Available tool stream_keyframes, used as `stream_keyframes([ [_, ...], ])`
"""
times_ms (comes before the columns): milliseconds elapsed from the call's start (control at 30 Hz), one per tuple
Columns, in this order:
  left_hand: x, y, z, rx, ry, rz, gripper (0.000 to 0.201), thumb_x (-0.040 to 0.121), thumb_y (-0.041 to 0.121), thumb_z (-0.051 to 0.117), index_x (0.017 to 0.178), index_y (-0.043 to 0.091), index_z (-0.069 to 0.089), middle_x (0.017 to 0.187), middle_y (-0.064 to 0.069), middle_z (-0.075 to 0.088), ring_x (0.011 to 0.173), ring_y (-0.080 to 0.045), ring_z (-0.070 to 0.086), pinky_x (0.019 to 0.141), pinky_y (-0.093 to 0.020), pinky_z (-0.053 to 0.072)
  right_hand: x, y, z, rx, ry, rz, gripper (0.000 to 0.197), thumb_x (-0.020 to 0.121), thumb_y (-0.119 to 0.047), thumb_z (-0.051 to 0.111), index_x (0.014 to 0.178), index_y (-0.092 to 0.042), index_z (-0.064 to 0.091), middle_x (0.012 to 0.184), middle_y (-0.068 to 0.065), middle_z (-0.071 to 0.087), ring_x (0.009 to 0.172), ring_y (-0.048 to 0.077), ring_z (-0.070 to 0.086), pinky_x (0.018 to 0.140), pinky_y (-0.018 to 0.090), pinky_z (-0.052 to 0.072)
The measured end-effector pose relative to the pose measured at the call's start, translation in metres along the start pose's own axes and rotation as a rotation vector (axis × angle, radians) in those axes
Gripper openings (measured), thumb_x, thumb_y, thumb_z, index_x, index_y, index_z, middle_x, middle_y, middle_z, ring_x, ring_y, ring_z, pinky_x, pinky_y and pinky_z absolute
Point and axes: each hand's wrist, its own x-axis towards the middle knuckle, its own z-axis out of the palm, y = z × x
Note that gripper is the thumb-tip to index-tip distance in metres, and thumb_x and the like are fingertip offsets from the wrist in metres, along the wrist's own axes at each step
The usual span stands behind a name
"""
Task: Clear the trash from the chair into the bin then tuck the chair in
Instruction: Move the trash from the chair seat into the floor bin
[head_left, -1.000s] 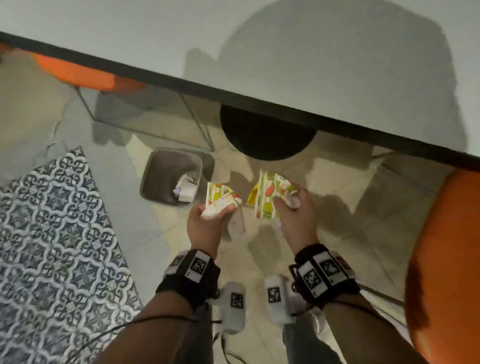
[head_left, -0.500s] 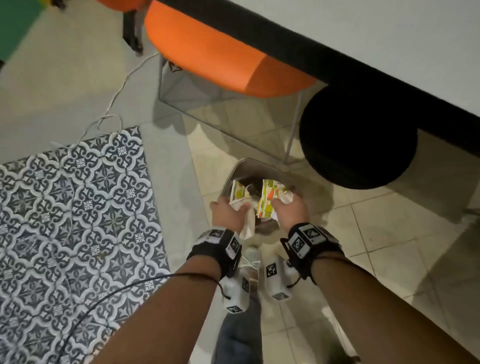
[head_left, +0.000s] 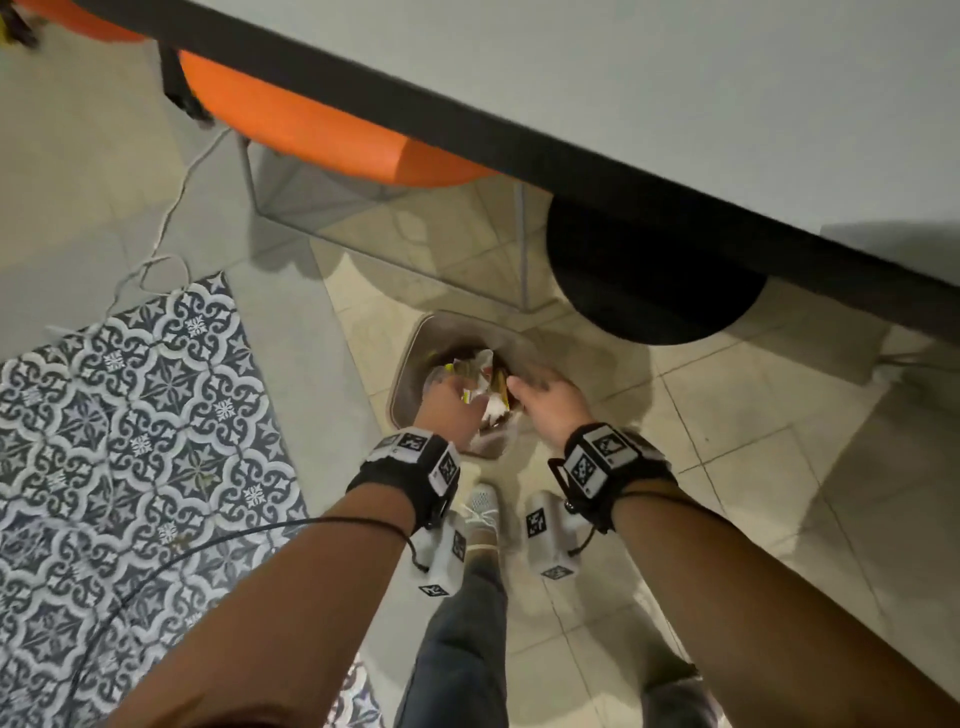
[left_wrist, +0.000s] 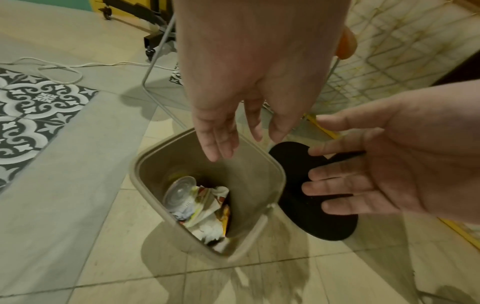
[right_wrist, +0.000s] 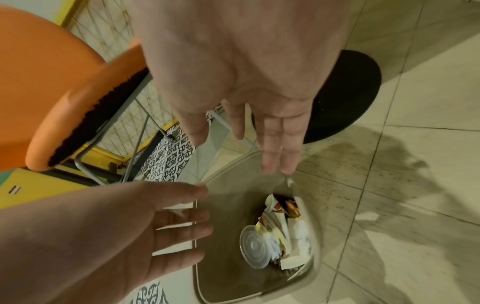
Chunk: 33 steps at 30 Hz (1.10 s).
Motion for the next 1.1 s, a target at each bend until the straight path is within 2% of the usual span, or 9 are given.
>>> stream_keyframes([
  [100,-0.025,0.033,0.026,-0.019,-0.035,0.083,0.025,0.089,0.018,0.057,0.108,0.004,0.064,0.111,-0.017,0.067,0.107,-0.031,0.061,0.093,-0.033,0.046,-0.023,0.029,-0.040,0.043,0.068,-0.025,0.047,0.093,-0.034,0.054,0.133,-0.011,0.049,0.130,0.013,0.057,0.120,0.031,0.053,0.096,0.033,0.041],
  [233,-0.075,0.092,0.088,0.040,-0.113,0.239,0.021,0.089,0.017,0.056,0.105,0.009,0.067,0.105,-0.011,0.070,0.100,-0.024,0.063,0.085,-0.026,0.047,-0.061,0.098,-0.114,0.271,0.291,-0.077,0.020,0.090,-0.018,0.058,0.109,-0.015,0.065,0.103,0.005,0.064,0.097,0.022,0.061,0.084,0.029,0.047],
  [433,-0.185,0.173,0.234,0.017,-0.278,0.414,0.012,0.090,0.015,0.058,0.099,0.014,0.065,0.095,-0.009,0.067,0.094,-0.027,0.063,0.088,-0.035,0.050,-0.157,0.247,-0.248,0.438,0.708,-0.134,0.015,0.090,-0.007,0.057,0.097,-0.014,0.068,0.088,-0.002,0.064,0.083,0.013,0.058,0.075,0.021,0.046],
  [500,-0.226,0.197,0.287,0.019,-0.343,0.460,0.011,0.090,0.011,0.058,0.097,0.014,0.065,0.090,-0.007,0.065,0.087,-0.024,0.061,0.083,-0.030,0.049,-0.193,0.300,-0.290,0.383,0.841,-0.117,0.018,0.090,-0.009,0.055,0.102,-0.011,0.068,0.096,0.002,0.068,0.086,0.015,0.059,0.075,0.015,0.044],
  [600,-0.293,0.226,0.371,0.065,-0.448,0.553,0.009,0.089,0.009,0.059,0.093,0.017,0.061,0.090,-0.001,0.060,0.079,-0.012,0.055,0.071,-0.009,0.043,-0.252,0.382,-0.350,0.292,1.018,-0.084,0.042,0.082,-0.033,0.046,0.110,-0.009,0.065,0.114,0.015,0.064,0.106,0.028,0.056,0.093,0.032,0.045],
  [767,-0.385,0.252,0.476,0.377,-0.525,0.870,0.035,0.083,0.030,0.067,0.116,0.023,0.058,0.115,0.005,0.049,0.100,-0.007,0.047,0.088,-0.020,0.037,-0.328,0.495,-0.416,0.121,1.472,0.016,0.033,0.076,-0.014,0.056,0.107,-0.009,0.065,0.112,0.021,0.056,0.106,0.034,0.050,0.087,0.043,0.047],
  [867,-0.421,0.262,0.521,0.620,-0.483,1.126,0.056,0.079,0.036,0.070,0.130,0.025,0.048,0.134,-0.003,0.044,0.122,-0.020,0.044,0.102,-0.031,0.039,-0.355,0.555,-0.437,0.160,1.487,0.267,0.052,0.077,-0.028,0.061,0.124,-0.005,0.057,0.123,0.024,0.050,0.115,0.037,0.045,0.096,0.042,0.038],
  [967,-0.437,0.274,0.556,0.885,-0.481,1.278,0.077,0.075,0.038,0.074,0.141,0.028,0.035,0.155,-0.008,0.020,0.140,-0.033,0.020,0.114,-0.051,0.024,-0.365,0.597,-0.446,0.234,1.311,0.521,0.075,0.077,-0.045,0.064,0.139,-0.010,0.040,0.134,0.023,0.042,0.122,0.041,0.041,0.102,0.048,0.038],
  [1100,-0.438,0.288,0.597,1.212,-0.421,1.364,0.093,0.071,0.049,0.074,0.147,0.031,0.023,0.158,-0.014,-0.001,0.145,-0.039,-0.004,0.116,-0.059,0.006,-0.362,0.623,-0.455,0.143,1.098,0.558,0.085,0.079,-0.040,0.066,0.148,-0.016,0.021,0.144,0.019,0.034,0.128,0.041,0.036,0.100,0.054,0.037],
])
